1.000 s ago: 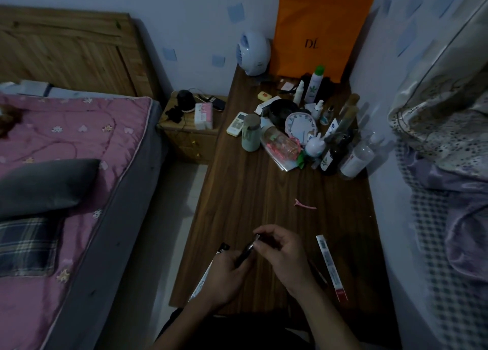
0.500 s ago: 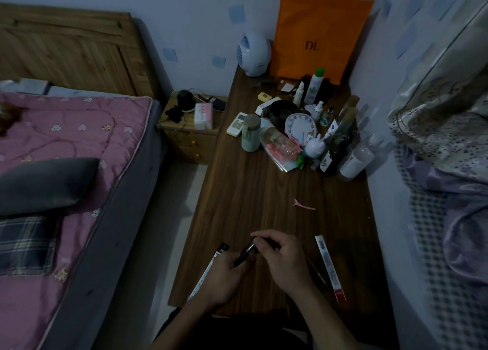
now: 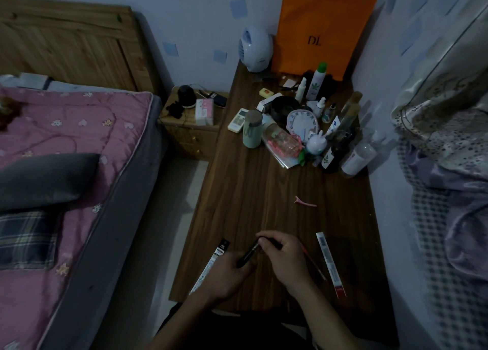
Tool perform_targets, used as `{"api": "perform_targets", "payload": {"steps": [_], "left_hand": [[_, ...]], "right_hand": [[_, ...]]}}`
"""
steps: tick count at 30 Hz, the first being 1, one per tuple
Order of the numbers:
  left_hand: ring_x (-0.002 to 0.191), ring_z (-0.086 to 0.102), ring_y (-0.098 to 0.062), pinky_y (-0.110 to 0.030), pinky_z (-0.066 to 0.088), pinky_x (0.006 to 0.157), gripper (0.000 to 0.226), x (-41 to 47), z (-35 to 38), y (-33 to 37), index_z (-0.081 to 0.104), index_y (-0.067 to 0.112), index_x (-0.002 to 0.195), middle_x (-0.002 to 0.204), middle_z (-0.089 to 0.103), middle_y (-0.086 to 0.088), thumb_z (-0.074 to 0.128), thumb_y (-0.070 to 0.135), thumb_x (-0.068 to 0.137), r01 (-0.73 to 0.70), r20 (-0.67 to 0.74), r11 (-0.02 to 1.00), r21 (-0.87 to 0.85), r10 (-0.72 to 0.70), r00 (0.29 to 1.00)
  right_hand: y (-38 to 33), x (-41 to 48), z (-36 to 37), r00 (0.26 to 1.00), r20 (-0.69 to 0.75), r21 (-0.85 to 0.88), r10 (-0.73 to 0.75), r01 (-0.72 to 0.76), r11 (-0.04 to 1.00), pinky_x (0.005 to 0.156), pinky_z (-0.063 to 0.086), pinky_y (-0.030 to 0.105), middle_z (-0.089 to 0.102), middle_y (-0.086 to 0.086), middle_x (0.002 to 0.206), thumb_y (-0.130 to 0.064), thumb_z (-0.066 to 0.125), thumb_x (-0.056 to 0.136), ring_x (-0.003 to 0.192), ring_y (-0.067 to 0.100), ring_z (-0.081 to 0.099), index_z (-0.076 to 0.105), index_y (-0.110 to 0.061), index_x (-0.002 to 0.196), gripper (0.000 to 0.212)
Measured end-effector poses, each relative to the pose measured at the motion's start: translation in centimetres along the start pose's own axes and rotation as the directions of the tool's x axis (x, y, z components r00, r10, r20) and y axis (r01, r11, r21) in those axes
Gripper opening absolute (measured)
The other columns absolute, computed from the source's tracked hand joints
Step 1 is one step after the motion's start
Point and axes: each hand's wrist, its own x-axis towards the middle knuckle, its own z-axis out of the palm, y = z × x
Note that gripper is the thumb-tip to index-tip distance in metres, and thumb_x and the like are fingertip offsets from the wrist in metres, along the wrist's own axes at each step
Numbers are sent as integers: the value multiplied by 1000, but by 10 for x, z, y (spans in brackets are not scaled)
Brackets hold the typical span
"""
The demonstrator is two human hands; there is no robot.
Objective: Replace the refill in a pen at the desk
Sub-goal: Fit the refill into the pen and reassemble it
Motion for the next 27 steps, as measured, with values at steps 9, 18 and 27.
{"api": "perform_targets", "payload": {"steps": [9, 18, 27], "left_hand": [[60, 51, 7, -10, 37, 58, 23, -5, 4, -10, 51, 28, 77, 65, 50, 14, 48, 30, 100, -85, -15, 979, 187, 90, 996], [61, 55, 7, -8, 37, 58, 23, 0, 11, -18, 57, 20, 83, 67, 56, 11, 46, 27, 102, -47, -58, 989, 139, 55, 997], [72, 58, -17, -29, 40, 62, 31, 18, 22, -39, 63, 13, 108, 84, 68, -8, 39, 31, 103, 118, -96, 976, 183, -102, 990]], "right_hand": [[19, 3, -4, 993, -54, -3, 105, -105, 994, 79, 54, 22, 71, -23, 91, -26, 66, 91, 89, 1, 68, 73, -52, 81, 29], [38, 14, -16, 964, -54, 28, 260, -258, 966, 77, 56, 28, 71, -14, 101, -31, 62, 93, 86, 1, 70, 66, -47, 101, 18], [97, 3, -42, 931, -129, -366, 342, -365, 856, 61, 46, 16, 64, -20, 79, -27, 66, 90, 80, -3, 64, 67, -36, 94, 10]]}}
